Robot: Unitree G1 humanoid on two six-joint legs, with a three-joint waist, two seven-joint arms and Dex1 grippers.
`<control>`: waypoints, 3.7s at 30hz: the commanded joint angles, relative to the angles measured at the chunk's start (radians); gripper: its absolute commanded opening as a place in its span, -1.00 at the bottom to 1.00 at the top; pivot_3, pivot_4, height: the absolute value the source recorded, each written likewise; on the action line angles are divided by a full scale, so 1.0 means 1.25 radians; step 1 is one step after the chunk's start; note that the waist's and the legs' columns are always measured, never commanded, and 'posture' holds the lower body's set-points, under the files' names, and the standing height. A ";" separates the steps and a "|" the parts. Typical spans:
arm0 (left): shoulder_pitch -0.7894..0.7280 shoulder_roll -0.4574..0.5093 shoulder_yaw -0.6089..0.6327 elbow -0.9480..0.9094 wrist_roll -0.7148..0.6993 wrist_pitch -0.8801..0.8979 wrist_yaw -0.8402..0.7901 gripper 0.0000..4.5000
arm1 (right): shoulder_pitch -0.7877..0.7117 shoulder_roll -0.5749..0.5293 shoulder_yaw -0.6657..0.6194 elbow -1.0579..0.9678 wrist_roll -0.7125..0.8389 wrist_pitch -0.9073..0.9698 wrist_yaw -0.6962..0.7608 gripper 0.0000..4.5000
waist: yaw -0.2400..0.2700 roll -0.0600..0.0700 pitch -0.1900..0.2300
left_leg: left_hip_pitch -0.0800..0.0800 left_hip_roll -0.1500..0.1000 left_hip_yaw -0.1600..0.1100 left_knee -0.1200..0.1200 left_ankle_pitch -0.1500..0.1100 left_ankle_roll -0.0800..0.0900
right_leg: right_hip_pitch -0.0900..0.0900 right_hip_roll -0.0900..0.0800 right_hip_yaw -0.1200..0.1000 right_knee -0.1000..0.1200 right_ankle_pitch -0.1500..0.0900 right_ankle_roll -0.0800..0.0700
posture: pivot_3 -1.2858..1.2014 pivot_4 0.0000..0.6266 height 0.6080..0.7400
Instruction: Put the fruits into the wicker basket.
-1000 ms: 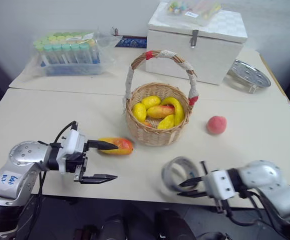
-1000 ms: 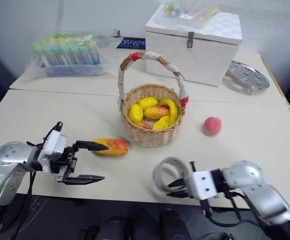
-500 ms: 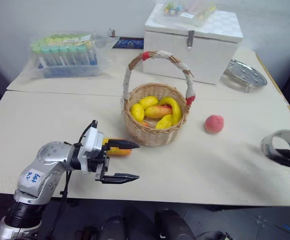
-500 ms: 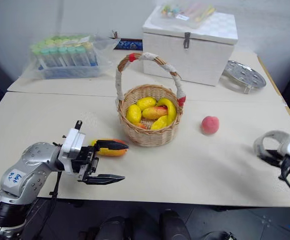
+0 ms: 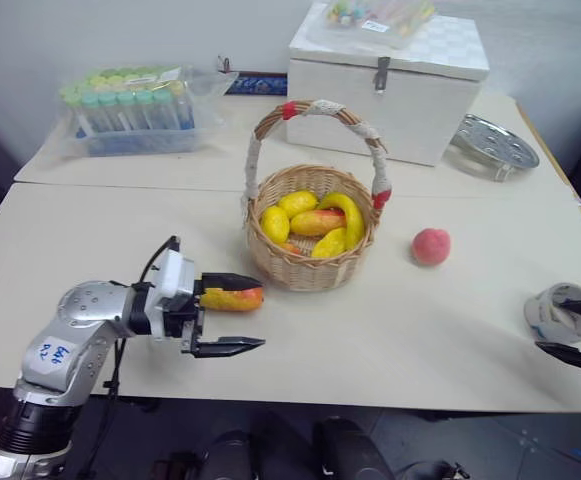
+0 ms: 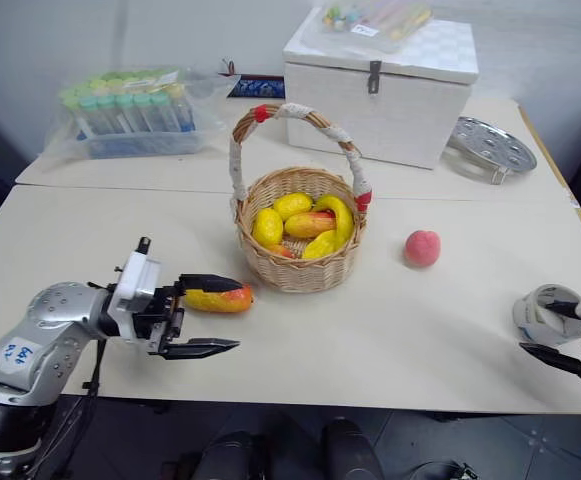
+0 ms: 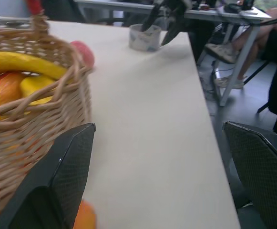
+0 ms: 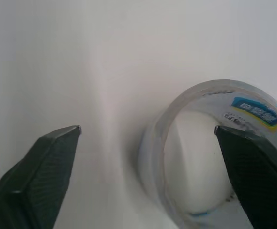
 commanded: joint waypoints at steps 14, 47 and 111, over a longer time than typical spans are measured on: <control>0.171 0.200 0.322 0.464 0.123 -0.229 -0.087 1.00 | 0.042 0.311 0.172 -0.712 0.229 0.010 -0.134 0.98 | -0.004 -0.003 0.000 | 0.000 -0.001 -0.002 -0.007 0.001 -0.001 | -0.003 -0.001 -0.001 -0.001 0.000 0.000 | 0.03 -0.52 1.00; -0.308 0.012 -0.199 0.499 0.350 -0.284 -0.151 0.91 | 0.052 0.423 0.298 -0.763 0.137 0.025 -0.299 0.99 | 0.023 -0.008 -0.002 | -0.001 -0.001 -0.001 0.002 0.000 0.000 | -0.005 -0.001 -0.001 0.007 0.000 0.000 | 0.03 -0.52 1.00; -0.101 0.015 0.102 0.124 -0.010 0.034 -0.035 0.98 | -0.268 0.245 0.177 -0.394 0.186 0.582 -0.548 1.00 | 0.004 -0.007 -0.001 | -0.002 -0.001 0.000 -0.002 0.000 0.000 | -0.006 -0.001 0.001 0.002 0.001 0.000 | 0.03 -0.52 1.00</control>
